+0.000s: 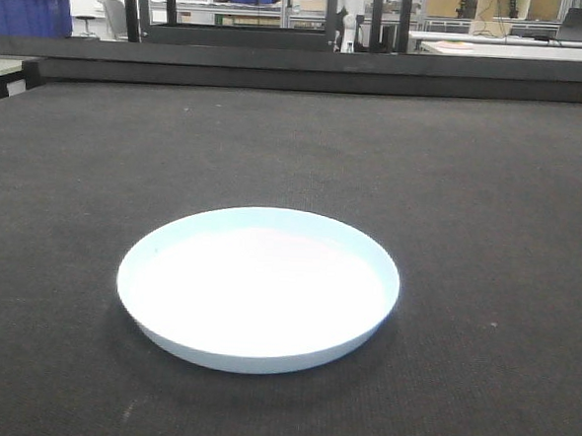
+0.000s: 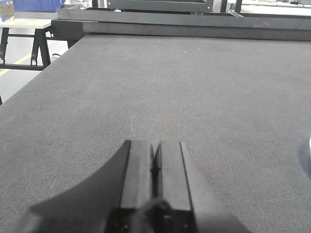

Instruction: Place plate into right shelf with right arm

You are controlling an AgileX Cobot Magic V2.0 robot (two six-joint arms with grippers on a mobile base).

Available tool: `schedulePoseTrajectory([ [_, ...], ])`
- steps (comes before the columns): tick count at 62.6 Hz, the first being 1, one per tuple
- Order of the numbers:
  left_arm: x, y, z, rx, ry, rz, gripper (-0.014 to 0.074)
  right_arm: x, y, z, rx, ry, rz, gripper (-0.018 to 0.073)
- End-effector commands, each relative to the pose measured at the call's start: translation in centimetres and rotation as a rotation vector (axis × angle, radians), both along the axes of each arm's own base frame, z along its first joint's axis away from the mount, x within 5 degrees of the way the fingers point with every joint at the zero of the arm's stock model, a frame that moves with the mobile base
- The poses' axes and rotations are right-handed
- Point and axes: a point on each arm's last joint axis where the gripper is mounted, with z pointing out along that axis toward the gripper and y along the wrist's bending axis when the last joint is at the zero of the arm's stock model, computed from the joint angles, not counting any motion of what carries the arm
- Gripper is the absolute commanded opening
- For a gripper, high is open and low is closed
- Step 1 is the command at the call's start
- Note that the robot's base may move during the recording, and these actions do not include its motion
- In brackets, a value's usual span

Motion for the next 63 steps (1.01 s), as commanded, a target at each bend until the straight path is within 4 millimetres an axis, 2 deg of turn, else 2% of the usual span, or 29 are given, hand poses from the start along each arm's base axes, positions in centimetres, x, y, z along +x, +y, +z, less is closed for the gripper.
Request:
schedulePoseTrajectory([
  [1,0.0,0.0,0.5,-0.017,-0.082,-0.002,-0.0047,-0.2,-0.1,1.2,0.001,-0.111,-0.007,0.0056],
  [31,0.0,0.0,0.5,-0.017,-0.082,-0.002,-0.0047,-0.5,-0.1,2.3,0.021,-0.234,-0.010,0.0056],
  [38,0.0,0.0,0.5,-0.017,-0.082,-0.002,-0.0047,-0.6,0.0,3.0,0.084,-0.160,0.015,0.0056],
  [45,0.0,0.0,0.5,-0.017,-0.082,-0.002,-0.0047,-1.2,0.0,5.6,0.051,-0.103,0.025,0.0056],
  [54,0.0,0.0,0.5,-0.017,-0.082,-0.002,-0.0047,-1.8,0.1,10.9,0.075,-0.062,0.053,0.0056],
  [58,0.0,0.0,0.5,-0.017,-0.082,-0.002,-0.0047,-1.6,0.4,13.3,0.082,0.002,0.090,0.0056],
  [63,0.0,0.0,0.5,-0.017,-0.082,-0.002,-0.0047,-0.6,0.9,15.5,0.008,0.138,0.148,0.0056],
])
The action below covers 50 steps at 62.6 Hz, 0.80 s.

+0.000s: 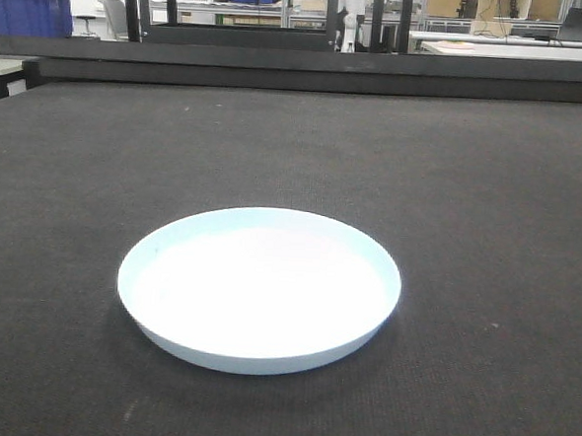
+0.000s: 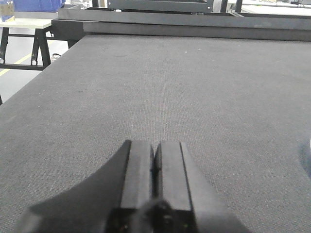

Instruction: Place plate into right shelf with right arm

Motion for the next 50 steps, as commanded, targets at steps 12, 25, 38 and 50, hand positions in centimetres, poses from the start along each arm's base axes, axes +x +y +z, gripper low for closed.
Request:
schedulePoseTrajectory([
  [12,0.0,0.0,0.5,-0.017,-0.082,-0.002,-0.0047,5.7,3.2,6.1,-0.171,0.356,0.260,0.0057],
  [25,0.0,0.0,0.5,-0.017,-0.082,-0.002,-0.0047,13.2,8.1,3.9,-0.268,0.667,0.416,0.0057],
  [38,0.0,0.0,0.5,-0.017,-0.082,-0.002,-0.0047,19.4,14.1,-1.3,-0.380,0.881,0.514,0.0108],
  [50,0.0,0.0,0.5,-0.017,-0.082,-0.002,-0.0047,24.2,17.6,-4.9,-0.387,1.035,0.538,0.0599],
])
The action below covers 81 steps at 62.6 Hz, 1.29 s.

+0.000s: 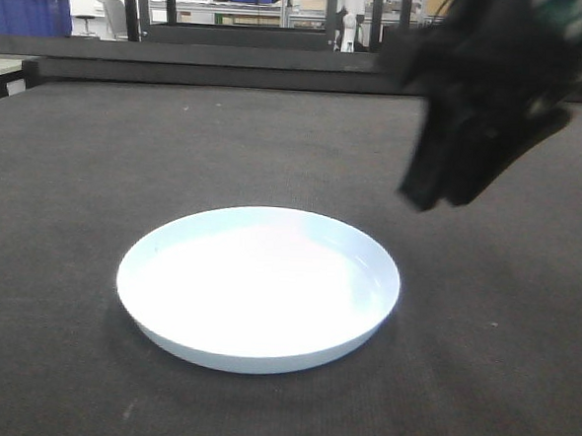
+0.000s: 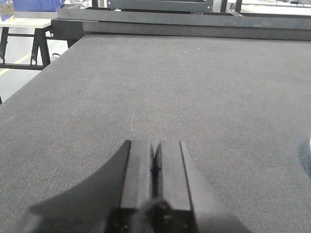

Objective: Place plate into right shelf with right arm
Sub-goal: 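Lower the right gripper onto the white plate's rim and close it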

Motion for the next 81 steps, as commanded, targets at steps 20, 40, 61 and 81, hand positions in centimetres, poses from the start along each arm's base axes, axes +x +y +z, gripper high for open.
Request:
schedulePoseTrajectory([
  [20,0.0,0.0,0.5,-0.017,-0.082,-0.002,-0.0047,5.4,3.7,-1.4,0.054,0.050,-0.014,0.0554],
  [40,0.0,0.0,0.5,-0.017,-0.082,-0.002,-0.0047,5.8,3.8,-1.6,0.063,0.029,-0.022,0.0441],
  [61,0.0,0.0,0.5,-0.017,-0.082,-0.002,-0.0047,6.3,3.4,-2.5,0.039,0.047,-0.031,0.0441],
  [81,0.0,0.0,0.5,-0.017,-0.082,-0.002,-0.0047,6.5,2.7,-3.0,0.020,0.078,-0.042,0.0291],
])
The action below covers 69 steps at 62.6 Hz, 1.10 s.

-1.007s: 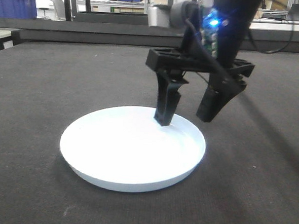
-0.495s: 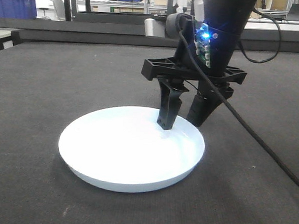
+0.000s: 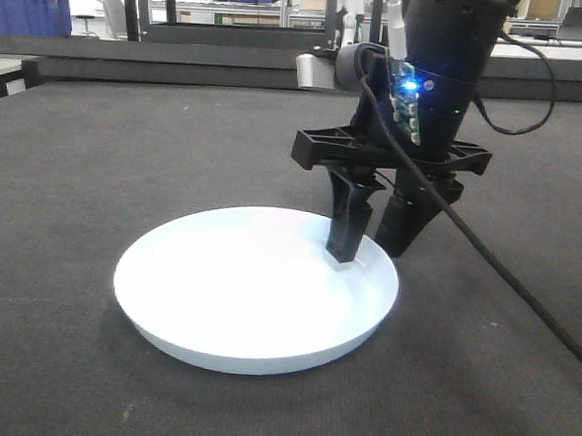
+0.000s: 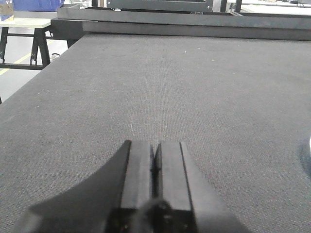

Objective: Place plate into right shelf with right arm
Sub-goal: 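Lower the right gripper onto the white plate's rim and close it, then lift the white plate upward with the right gripper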

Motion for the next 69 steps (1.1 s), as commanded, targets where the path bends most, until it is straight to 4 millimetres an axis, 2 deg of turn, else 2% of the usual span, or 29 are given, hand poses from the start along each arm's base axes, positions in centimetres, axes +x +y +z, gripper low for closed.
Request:
schedulePoseTrajectory([
  [1,0.0,0.0,0.5,-0.017,-0.082,-0.002,-0.0047,0.0,-0.2,2.7,0.039,-0.065,0.000,0.0270],
  [18,0.0,0.0,0.5,-0.017,-0.082,-0.002,-0.0047,-0.1,-0.7,2.5,-0.032,-0.061,0.033,0.0066],
  [26,0.0,0.0,0.5,-0.017,-0.082,-0.002,-0.0047,-0.4,-1.6,3.1,-0.112,-0.068,0.066,0.0071],
  [30,0.0,0.0,0.5,-0.017,-0.082,-0.002,-0.0047,-0.7,-2.1,4.0,-0.136,-0.088,0.078,0.0071],
  [36,0.0,0.0,0.5,-0.017,-0.082,-0.002,-0.0047,-1.4,-2.7,6.3,-0.130,-0.152,0.072,0.0071],
  [45,0.0,0.0,0.5,-0.017,-0.082,-0.002,-0.0047,-3.2,-3.8,11.2,-0.047,-0.288,-0.016,0.0071],
  [53,0.0,0.0,0.5,-0.017,-0.082,-0.002,-0.0047,-5.6,-5.1,15.7,0.044,-0.424,-0.064,0.0071],
  [60,0.0,0.0,0.5,-0.017,-0.082,-0.002,-0.0047,-8.0,-6.4,18.3,0.100,-0.521,-0.074,0.0071],
  [69,0.0,0.0,0.5,-0.017,-0.082,-0.002,-0.0047,-11.8,-8.3,20.6,0.174,-0.644,-0.084,0.0071],
])
